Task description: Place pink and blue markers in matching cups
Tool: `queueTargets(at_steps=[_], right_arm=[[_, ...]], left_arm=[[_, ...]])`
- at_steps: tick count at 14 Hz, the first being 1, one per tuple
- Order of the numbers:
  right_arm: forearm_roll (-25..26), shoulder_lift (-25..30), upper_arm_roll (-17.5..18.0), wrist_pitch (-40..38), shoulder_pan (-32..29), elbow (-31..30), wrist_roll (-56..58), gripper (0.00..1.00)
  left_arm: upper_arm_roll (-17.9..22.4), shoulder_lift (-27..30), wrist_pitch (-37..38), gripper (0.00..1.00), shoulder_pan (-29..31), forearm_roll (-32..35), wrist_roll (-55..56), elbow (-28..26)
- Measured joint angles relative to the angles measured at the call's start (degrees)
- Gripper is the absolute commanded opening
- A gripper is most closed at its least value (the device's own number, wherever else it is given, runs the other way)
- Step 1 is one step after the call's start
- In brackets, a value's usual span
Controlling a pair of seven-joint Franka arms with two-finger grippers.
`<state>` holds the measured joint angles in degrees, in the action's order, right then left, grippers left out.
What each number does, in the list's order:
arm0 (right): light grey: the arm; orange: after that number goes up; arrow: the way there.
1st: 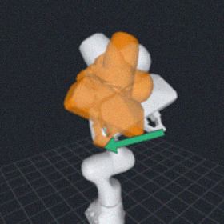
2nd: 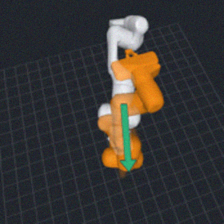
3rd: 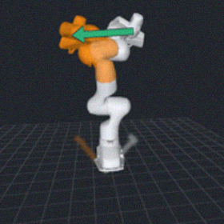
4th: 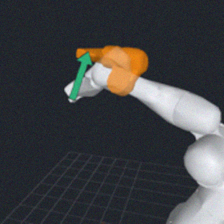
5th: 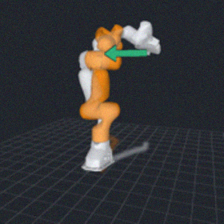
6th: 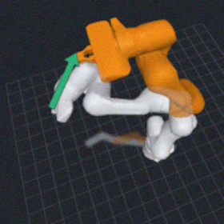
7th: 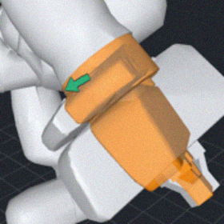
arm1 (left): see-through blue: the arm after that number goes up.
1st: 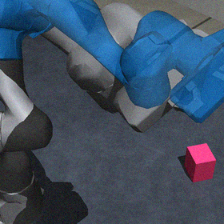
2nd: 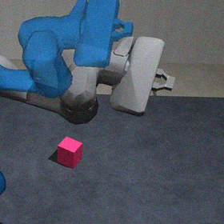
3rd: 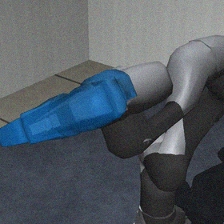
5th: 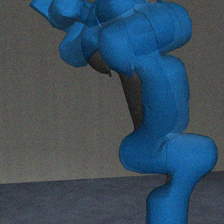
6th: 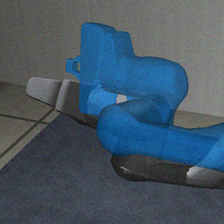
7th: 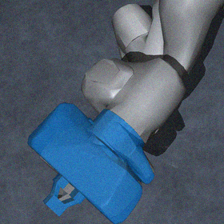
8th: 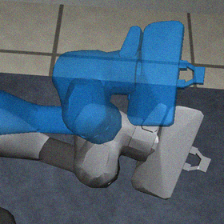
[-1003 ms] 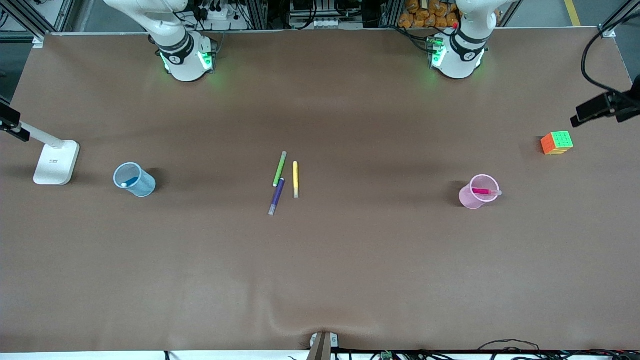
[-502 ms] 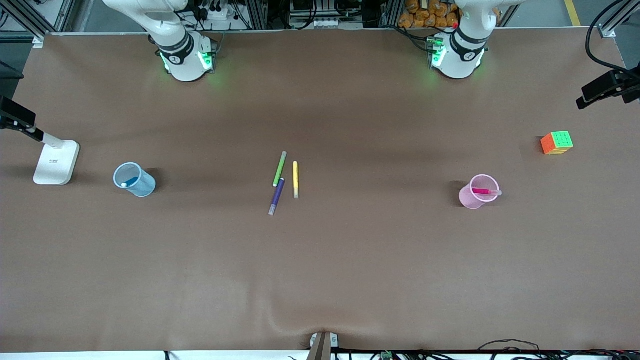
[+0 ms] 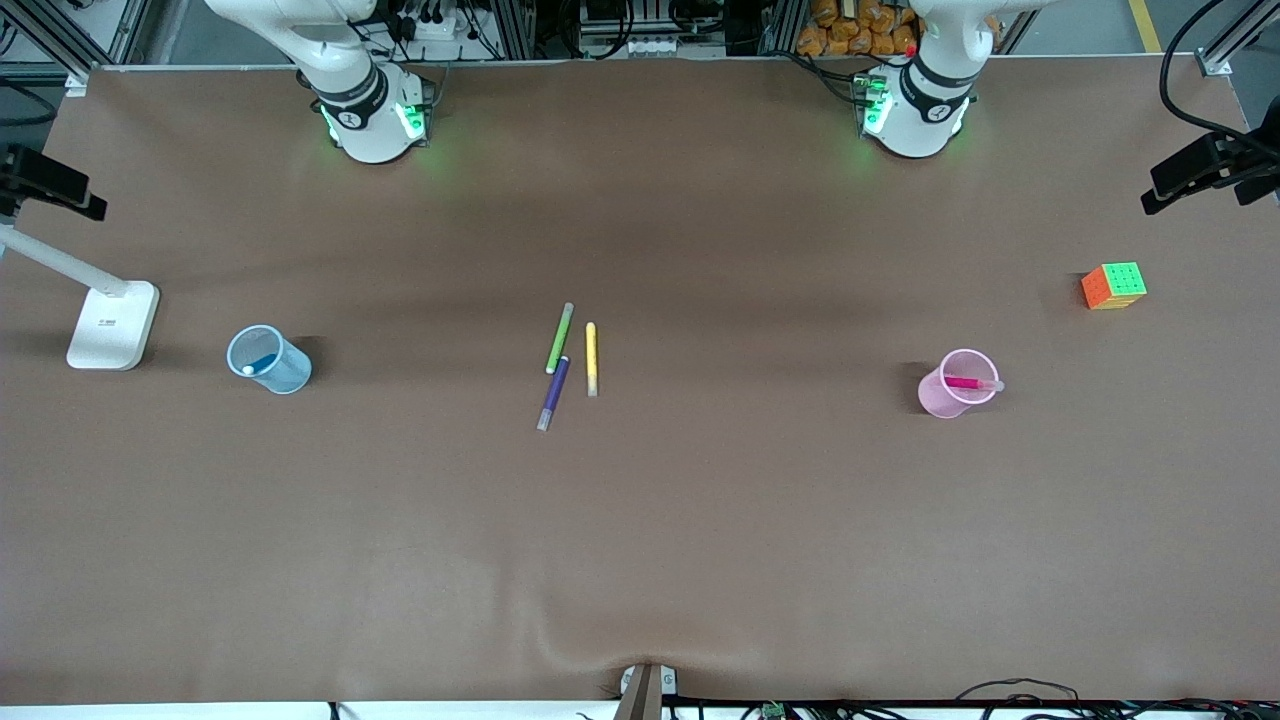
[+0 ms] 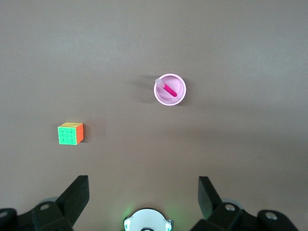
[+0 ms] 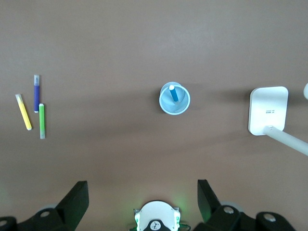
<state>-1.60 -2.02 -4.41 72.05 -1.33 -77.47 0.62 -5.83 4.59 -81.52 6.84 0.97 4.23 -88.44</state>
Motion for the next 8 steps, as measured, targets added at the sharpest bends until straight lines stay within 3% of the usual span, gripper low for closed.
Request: queueTargets(at_steps=[8], right_arm=[[1.7,7.5,0.5,8.8,0.6,-10.7,2.1,1.00]], left_arm=[[0.4,-0.6,0.3,1.00,0.0,-1.3,0.1,-0.3]])
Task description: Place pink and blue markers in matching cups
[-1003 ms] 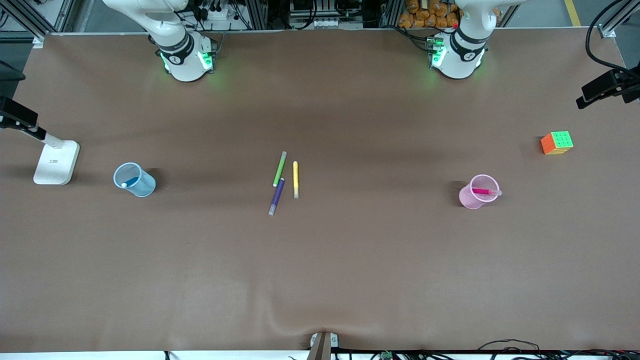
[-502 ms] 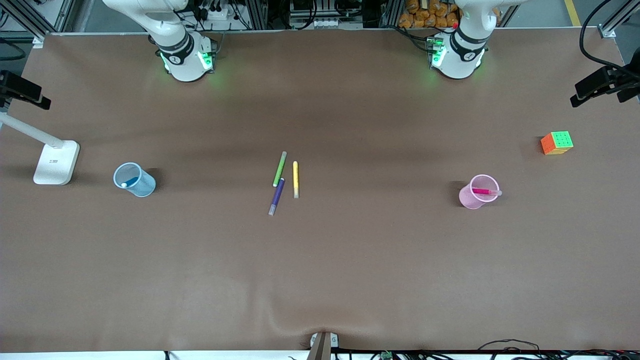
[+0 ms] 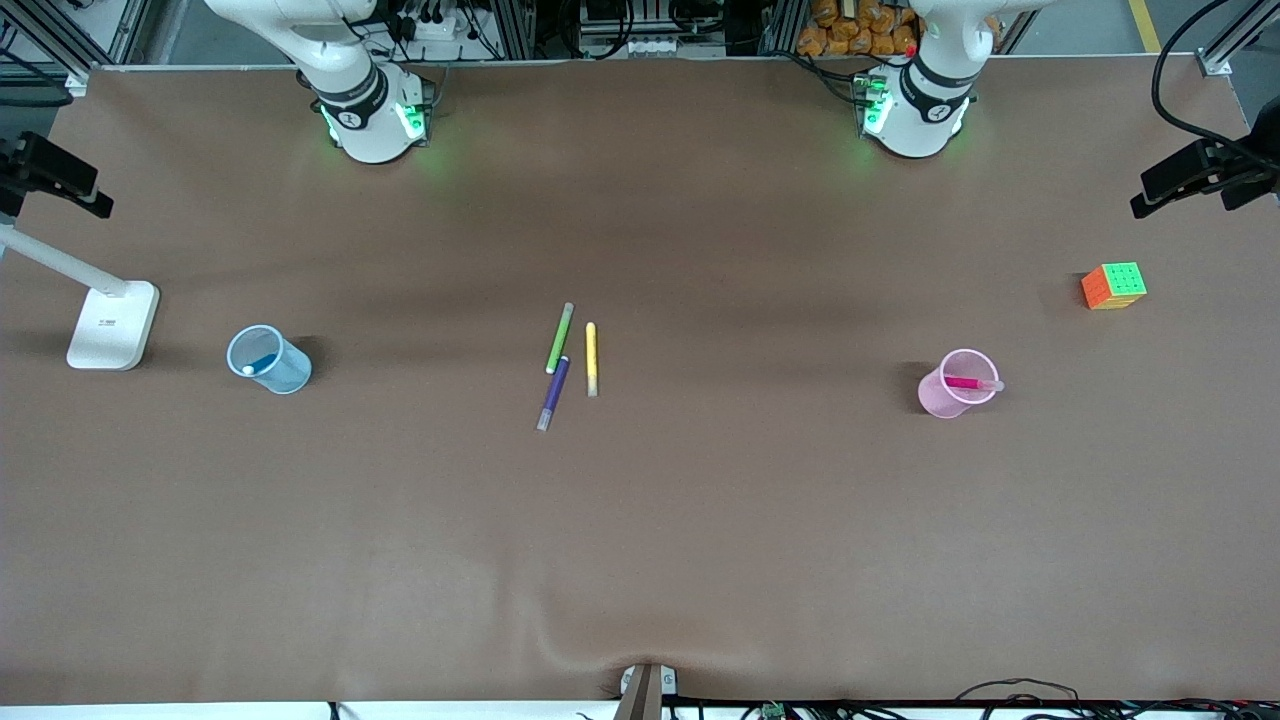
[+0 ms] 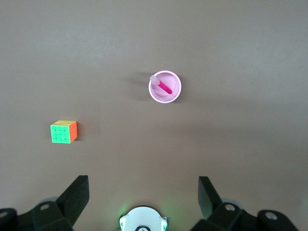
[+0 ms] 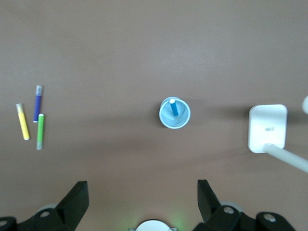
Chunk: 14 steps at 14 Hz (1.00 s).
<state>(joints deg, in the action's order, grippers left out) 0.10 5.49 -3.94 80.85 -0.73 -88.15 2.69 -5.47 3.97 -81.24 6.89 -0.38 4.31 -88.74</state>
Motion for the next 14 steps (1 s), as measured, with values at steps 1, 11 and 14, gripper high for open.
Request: queueTargets(at_steps=[1,11,14], right_arm=[[0.7,0.2,0.0,0.3,0.1,0.0,0.2,1.00],[1.3,-1.4,-0.6,1.6,0.0,1.2,0.3,1.00],[1.0,-1.9,-0.6,1.6,-0.1,1.8,0.3,1.00]], left_arm=[[0.2,0.0,0.3,1.00,0.0,0.0,0.1,0.0],[0.3,0.2,1.9,1.00,1.4,0.0,0.2,0.1],[-0.9,0.4,2.3,1.00,1.4,0.0,0.2,0.1]])
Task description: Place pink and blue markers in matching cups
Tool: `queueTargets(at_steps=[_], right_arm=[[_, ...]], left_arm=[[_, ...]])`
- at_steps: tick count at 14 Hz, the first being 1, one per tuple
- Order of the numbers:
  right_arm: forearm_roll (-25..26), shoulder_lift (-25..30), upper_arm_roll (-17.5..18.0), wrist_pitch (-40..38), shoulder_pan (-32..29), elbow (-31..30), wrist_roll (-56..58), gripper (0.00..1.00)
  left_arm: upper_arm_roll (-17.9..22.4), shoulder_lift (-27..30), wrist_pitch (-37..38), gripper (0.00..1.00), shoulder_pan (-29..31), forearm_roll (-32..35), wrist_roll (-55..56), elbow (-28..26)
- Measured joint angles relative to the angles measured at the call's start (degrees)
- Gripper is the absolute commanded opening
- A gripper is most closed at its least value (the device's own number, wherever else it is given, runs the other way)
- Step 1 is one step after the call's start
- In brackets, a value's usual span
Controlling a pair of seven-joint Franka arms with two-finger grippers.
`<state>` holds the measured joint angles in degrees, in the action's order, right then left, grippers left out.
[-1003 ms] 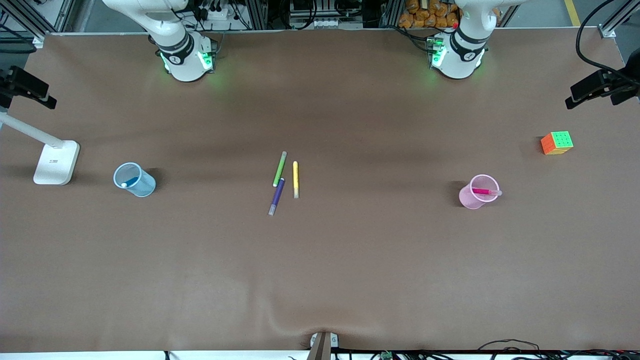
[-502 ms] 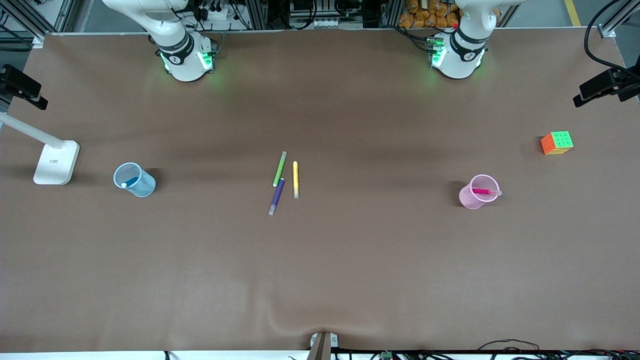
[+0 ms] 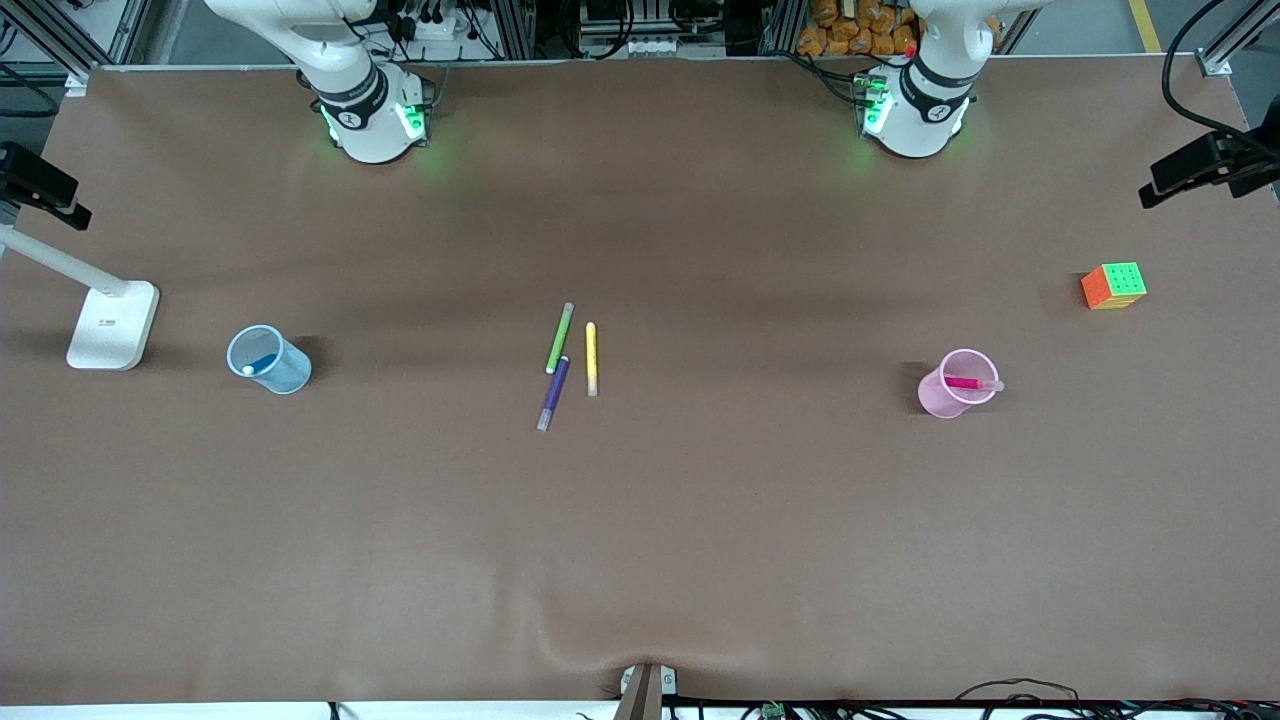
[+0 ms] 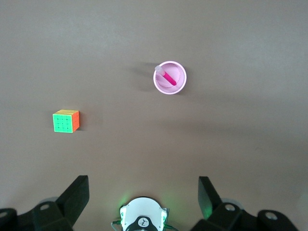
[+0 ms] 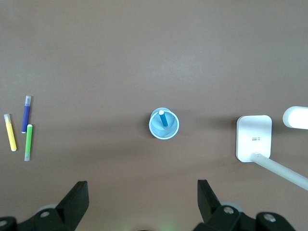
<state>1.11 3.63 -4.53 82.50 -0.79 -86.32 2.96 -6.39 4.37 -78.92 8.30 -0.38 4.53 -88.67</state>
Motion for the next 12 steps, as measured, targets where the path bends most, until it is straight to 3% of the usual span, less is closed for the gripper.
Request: queueTargets(at_steps=[12], right_arm=[[-1.0,-0.3,-0.2,0.0,-0.5,0.3,0.0,1.00]], left_arm=[[-2.1,0.4,-0.5,1.00,0.0,0.1,-1.3,0.1]])
